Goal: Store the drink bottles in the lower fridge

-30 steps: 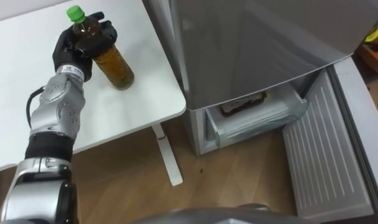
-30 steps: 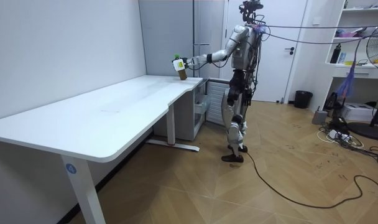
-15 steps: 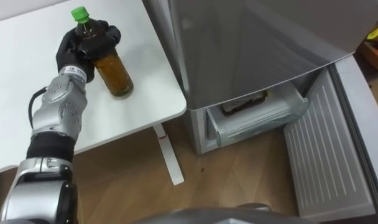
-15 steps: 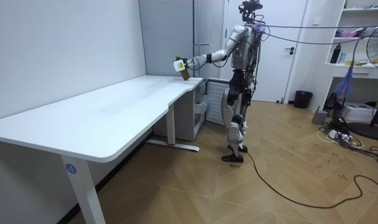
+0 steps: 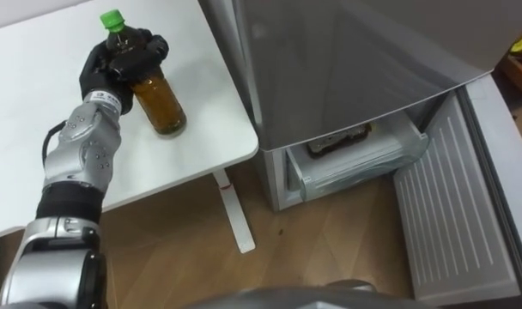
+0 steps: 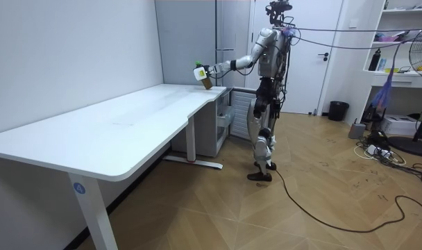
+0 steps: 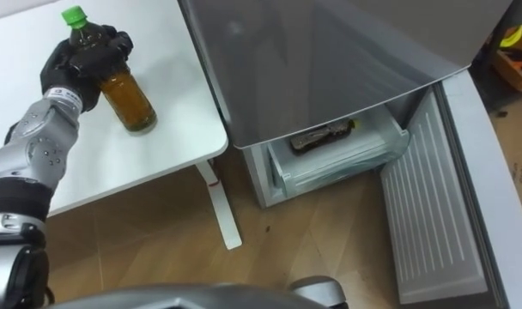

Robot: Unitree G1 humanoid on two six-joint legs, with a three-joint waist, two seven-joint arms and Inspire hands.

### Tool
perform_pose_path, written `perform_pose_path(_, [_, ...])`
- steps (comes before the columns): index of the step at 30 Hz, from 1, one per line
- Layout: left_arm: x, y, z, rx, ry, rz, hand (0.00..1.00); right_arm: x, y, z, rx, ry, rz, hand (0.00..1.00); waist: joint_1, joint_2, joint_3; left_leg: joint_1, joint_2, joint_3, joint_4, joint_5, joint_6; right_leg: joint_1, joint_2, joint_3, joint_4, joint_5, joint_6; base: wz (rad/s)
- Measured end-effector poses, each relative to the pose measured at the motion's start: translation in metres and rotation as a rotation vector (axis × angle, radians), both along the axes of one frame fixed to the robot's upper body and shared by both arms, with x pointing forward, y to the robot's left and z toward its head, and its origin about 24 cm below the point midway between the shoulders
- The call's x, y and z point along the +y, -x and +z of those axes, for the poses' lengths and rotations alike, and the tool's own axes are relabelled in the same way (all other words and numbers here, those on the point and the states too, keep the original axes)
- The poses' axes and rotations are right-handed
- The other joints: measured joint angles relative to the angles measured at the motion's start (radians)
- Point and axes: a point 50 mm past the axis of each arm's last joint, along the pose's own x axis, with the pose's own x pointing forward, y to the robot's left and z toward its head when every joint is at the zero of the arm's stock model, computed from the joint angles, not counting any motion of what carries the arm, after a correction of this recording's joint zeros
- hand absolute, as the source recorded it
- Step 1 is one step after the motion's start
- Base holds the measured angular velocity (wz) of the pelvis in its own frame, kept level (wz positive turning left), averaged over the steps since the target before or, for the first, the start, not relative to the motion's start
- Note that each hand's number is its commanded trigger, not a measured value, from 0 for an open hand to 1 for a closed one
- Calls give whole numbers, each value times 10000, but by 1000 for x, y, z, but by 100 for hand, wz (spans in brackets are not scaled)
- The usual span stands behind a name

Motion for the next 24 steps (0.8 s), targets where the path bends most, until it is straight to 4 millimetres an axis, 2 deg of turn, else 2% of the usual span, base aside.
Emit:
perform_pose_path(6, [-4, -1, 10, -450, -78, -239, 100, 1, -1, 0, 54, -15, 214, 0, 161, -96, 1, -107, 0, -1, 1, 0, 1, -119, 5, -40, -1, 0, 0, -1])
perform_pose_path(11, [-16, 0, 47, -2121, -611, -803, 100, 3, 0, -1, 147, -61, 331, 0, 254, -183, -7, -185, -22, -215, 36, 4, 0, -103, -53, -435, -1, 1, 0, 12])
perform_pose_path(13, [-19, 4, 56, -2557, -671, -919, 100, 4, -2, -1, 158, -89, 530, 0, 308, -191, -12, -189, -19, -219, 38, 5, -2, -104, -58, -512, -13, 0, 0, 3])
perform_pose_path(17, [-30, 13, 63, -3028, -679, -1157, 100, 6, -7, -2, 138, -213, 811, 0, 712, -199, -8, -110, -13, -245, 37, 6, -3, -11, -118, -552, -43, 0, 1, -1])
perform_pose_path(21, [-32, 28, 68, -3363, -790, -1231, 100, 6, -14, -1, -49, -197, 847, 0, 889, -219, -2, -181, -29, -456, 111, 6, -4, 28, -145, -814, -54, -3, 5, 15])
perform_pose_path(24, [-33, 32, 72, -3545, -773, -1118, 100, 7, -18, -2, -187, -220, 975, 0, 1267, -253, 11, -262, -30, -547, 224, 6, -3, 61, -165, -965, -76, -13, -8, 12])
